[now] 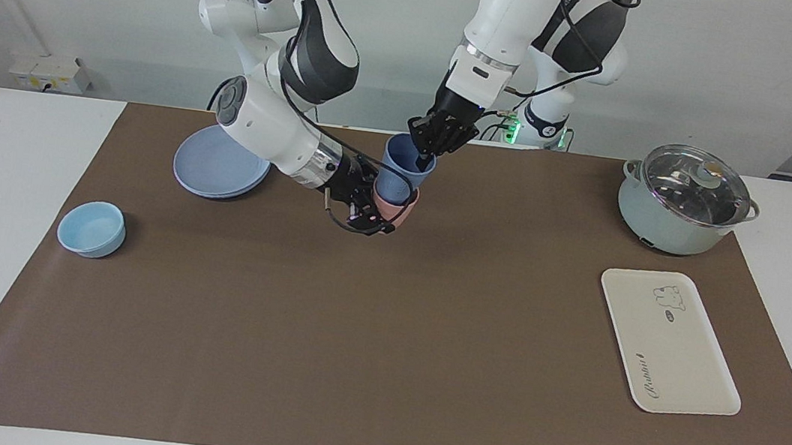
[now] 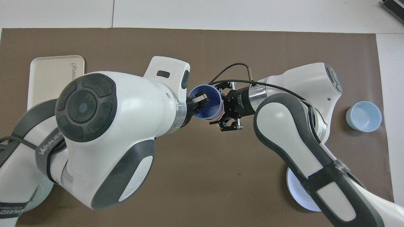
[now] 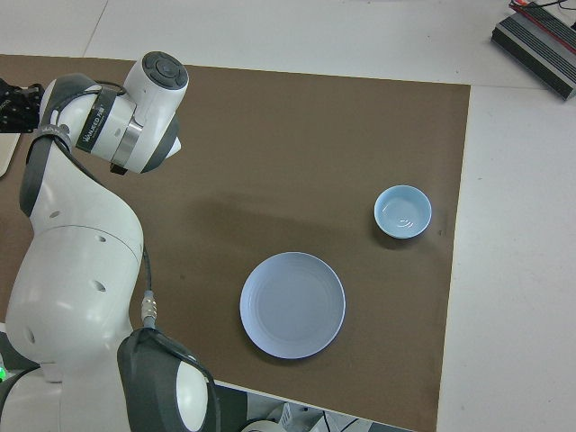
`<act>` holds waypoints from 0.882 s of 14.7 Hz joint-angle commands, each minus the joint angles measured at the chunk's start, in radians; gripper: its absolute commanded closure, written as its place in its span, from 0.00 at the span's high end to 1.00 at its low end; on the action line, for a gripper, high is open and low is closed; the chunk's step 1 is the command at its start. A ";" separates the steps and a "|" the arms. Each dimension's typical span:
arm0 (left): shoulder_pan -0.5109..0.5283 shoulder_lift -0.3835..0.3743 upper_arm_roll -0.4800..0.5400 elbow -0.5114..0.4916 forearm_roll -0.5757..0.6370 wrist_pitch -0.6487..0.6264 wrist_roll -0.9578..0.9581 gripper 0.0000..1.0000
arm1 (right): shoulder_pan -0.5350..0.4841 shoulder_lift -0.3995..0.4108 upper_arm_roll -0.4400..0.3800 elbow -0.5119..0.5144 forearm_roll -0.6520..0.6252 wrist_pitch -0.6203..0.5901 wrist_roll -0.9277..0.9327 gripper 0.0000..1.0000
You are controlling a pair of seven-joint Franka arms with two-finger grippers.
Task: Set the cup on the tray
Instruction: 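Pull the blue cup out with the left gripper while the right gripper holds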
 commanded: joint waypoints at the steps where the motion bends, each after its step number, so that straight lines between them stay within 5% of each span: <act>1: -0.002 0.009 0.015 0.060 0.017 -0.104 -0.020 0.00 | -0.016 -0.018 -0.003 -0.024 0.027 0.023 -0.006 0.00; 7: 0.134 -0.028 0.015 0.084 0.016 -0.147 0.005 0.00 | -0.114 -0.018 -0.004 -0.033 0.029 0.010 -0.031 0.00; 13: 0.413 -0.141 0.016 -0.186 0.007 -0.066 0.421 0.00 | -0.308 0.025 -0.004 -0.063 0.113 -0.068 -0.233 0.00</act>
